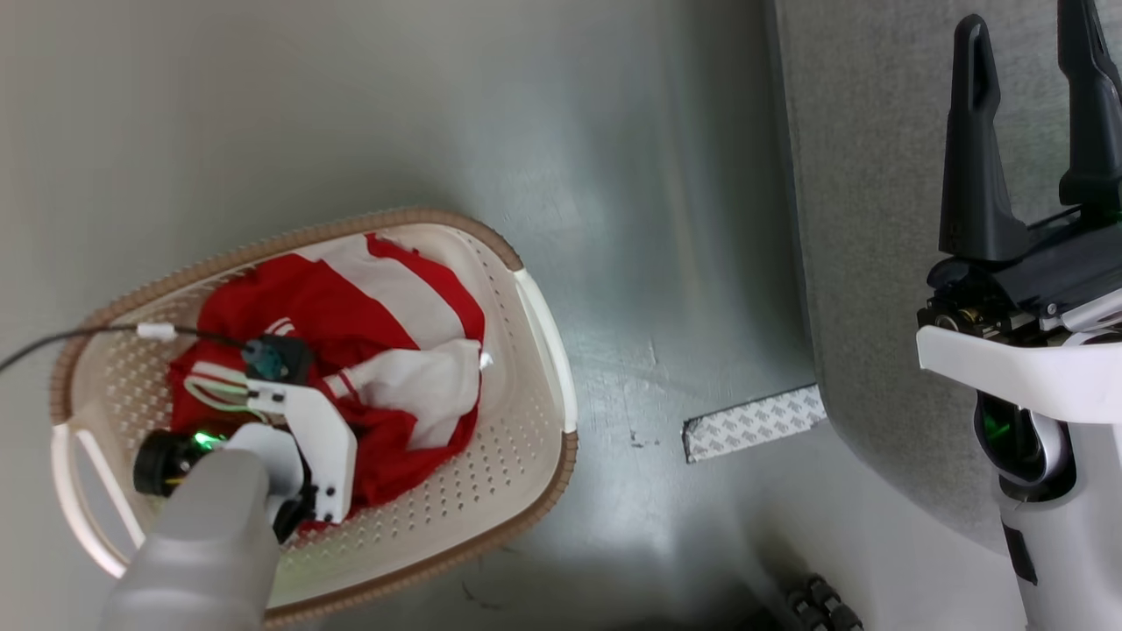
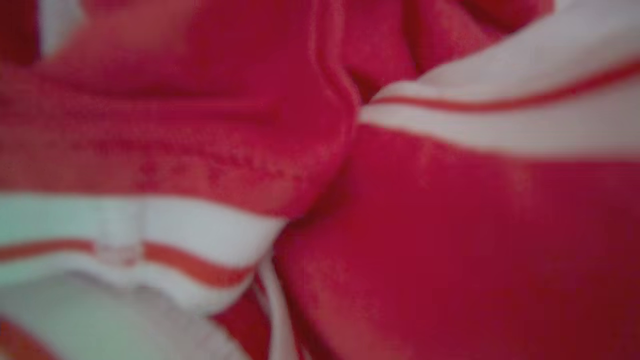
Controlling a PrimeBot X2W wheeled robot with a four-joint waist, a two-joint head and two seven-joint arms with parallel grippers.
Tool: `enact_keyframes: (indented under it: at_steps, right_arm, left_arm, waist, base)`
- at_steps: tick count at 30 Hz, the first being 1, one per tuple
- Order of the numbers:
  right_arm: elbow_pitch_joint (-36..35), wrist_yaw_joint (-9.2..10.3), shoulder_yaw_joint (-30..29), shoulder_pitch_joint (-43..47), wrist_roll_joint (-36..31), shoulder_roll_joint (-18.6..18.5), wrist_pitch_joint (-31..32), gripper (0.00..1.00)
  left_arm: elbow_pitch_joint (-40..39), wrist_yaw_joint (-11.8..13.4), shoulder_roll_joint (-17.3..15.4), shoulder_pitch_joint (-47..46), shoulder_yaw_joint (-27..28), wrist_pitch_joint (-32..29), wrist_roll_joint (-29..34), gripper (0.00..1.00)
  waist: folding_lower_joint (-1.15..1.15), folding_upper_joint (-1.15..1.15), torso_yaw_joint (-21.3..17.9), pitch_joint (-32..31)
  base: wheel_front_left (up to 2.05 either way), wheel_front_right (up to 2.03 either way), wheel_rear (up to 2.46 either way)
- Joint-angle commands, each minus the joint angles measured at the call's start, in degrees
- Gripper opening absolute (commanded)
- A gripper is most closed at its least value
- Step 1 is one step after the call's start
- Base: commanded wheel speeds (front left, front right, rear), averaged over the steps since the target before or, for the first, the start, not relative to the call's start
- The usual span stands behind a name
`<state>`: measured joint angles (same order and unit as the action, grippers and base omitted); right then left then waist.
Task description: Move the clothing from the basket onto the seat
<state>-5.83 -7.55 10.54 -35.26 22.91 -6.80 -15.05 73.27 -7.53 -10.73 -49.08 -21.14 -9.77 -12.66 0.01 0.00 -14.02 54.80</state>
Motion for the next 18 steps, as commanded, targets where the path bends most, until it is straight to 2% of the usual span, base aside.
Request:
enact_keyframes:
  at_steps: [1, 4, 5, 6, 7, 8, 14, 18]
  right_arm:
    - [-0.5, 0.12, -0.1, -1.2, -0.6, 0.4, -0.2, 1.00]
    - [-0.6, 0.12, -0.2, -1.2, -0.7, 0.5, -0.2, 1.00]
    - [-0.6, 0.12, -0.2, -1.3, -0.7, 0.5, -0.2, 1.00]
    - [-0.6, 0.12, -0.2, -1.3, -0.7, 0.6, -0.2, 1.00]
    - [-0.5, 0.12, -0.1, -1.4, -0.8, 0.6, -0.2, 1.00]
    - [-0.5, 0.12, -0.1, -1.5, -0.8, 0.5, -0.2, 1.00]
    - [0.5, 0.12, -0.1, -1.6, -1.0, 0.2, -0.2, 1.00]
    - [1.5, 0.12, 0.0, -1.0, -0.8, 0.0, -0.2, 1.00]
  left_arm:
    - [0.3, 0.5, -0.8, -0.5, -0.5, -1.3, 0.4, 1.00]
    - [0.6, 1.3, -1.2, -0.9, -1.4, -4.4, 1.2, 1.00]
    - [0.7, 1.4, -1.2, -1.0, -1.5, -4.9, 1.1, 0.52]
    - [0.7, 1.4, -1.2, -1.1, -1.5, -4.7, 0.8, 0.38]
    - [0.7, 1.4, -1.1, -1.3, -1.5, -4.2, 0.7, 0.13]
    - [0.6, 1.3, -1.0, -1.5, -1.7, -4.0, 0.7, 0.00]
    - [0.5, 0.9, -0.4, -1.6, -2.2, -2.0, 0.0, 0.00]
    - [0.6, 0.6, 0.3, -0.4, -2.4, -0.4, -0.8, 0.00]
  waist:
    - [-0.01, 0.00, -0.5, 1.3]
    - [-0.01, 0.00, -0.5, 2.1]
    - [-0.01, 0.00, -0.5, 2.2]
    - [-0.01, 0.00, -0.5, 2.3]
    - [-0.01, 0.00, -0.4, 2.4]
    - [-0.01, 0.00, -0.4, 2.4]
    - [-0.01, 0.00, 0.3, 1.1]
    - [-0.01, 0.00, 1.1, -2.0]
  base:
    - [0.00, 0.00, 0.00]
    - [0.00, 0.00, 0.00]
    - [0.00, 0.00, 0.00]
    - [0.00, 0.00, 0.00]
    - [0.00, 0.00, 0.00]
    - [0.00, 0.00, 0.00]
    - [0.00, 0.00, 0.00]
    - [0.00, 0.00, 0.00]
